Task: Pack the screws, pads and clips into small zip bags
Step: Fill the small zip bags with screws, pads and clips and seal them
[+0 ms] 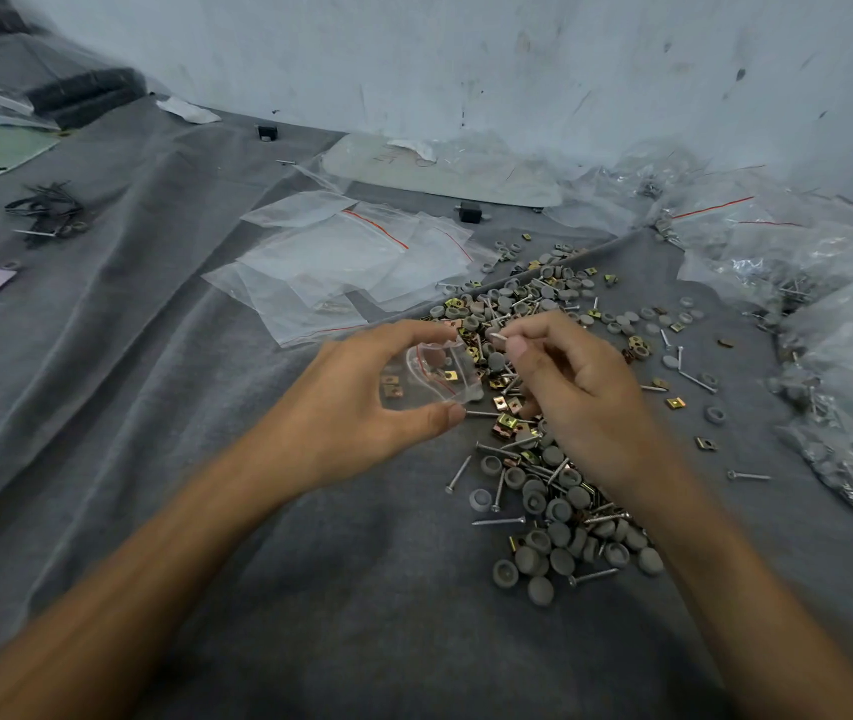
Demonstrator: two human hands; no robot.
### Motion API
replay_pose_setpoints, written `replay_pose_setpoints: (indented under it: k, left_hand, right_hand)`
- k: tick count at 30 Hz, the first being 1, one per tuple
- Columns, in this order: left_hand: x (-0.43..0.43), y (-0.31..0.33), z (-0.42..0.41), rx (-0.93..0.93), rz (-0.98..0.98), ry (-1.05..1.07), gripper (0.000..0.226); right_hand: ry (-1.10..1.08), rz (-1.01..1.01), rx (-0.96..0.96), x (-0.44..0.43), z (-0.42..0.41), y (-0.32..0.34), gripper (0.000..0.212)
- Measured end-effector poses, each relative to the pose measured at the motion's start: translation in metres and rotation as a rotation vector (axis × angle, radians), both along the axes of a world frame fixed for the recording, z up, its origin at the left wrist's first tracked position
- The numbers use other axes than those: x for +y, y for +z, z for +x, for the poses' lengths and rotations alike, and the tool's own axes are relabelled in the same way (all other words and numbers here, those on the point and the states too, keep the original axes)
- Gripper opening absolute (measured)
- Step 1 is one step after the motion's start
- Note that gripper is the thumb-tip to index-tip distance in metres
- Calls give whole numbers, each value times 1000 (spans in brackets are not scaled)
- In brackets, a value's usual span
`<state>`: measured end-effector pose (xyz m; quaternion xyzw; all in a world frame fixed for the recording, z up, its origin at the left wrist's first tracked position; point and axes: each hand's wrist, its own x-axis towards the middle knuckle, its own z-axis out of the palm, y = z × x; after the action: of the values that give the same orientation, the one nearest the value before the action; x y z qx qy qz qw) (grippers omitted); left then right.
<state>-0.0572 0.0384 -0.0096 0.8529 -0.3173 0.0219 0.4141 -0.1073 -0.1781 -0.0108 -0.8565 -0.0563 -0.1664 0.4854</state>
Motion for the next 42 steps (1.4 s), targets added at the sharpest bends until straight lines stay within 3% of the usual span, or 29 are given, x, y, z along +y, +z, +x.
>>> replay_pose_setpoints:
  k: [5,14,17,19,22,24,28,32,38,42]
  left_hand:
    - [-1,0,-1,0,-8,-8,62]
    - [0,1,0,-1,-12,-7,61]
    - [1,1,1,-3,-13,-1,59]
    - [1,1,0,-7,-13,6,58]
    - [1,2,-1,1,-11,7,59]
    - [0,4,-2,6,-16,1,63]
    - [0,3,-3,10,-23,-2,59]
    - [3,9,1,123,-125,-5,56]
    - [16,20,13,385,-574,2,53]
    - [23,21,19,439,-680,-4,47]
  right_hand:
    - [51,-16,-2,6,-2,1,16]
    - [185,232,27,13,-4,2,19]
    - [131,243,26,7,-2,2,18]
    - [37,113,15,0,1,-2,16]
    - [-21,-295,58,-4,4,-12,6]
    - [-13,-507,116,-1,5,-17,12]
    - [-6,-659,151,9,7,-23,19]
    - [-37,-723,128,15,9,-25,10]
    - [-45,-515,159,9,9,-20,13]
    - [-11,-241,146,2,9,-13,14]
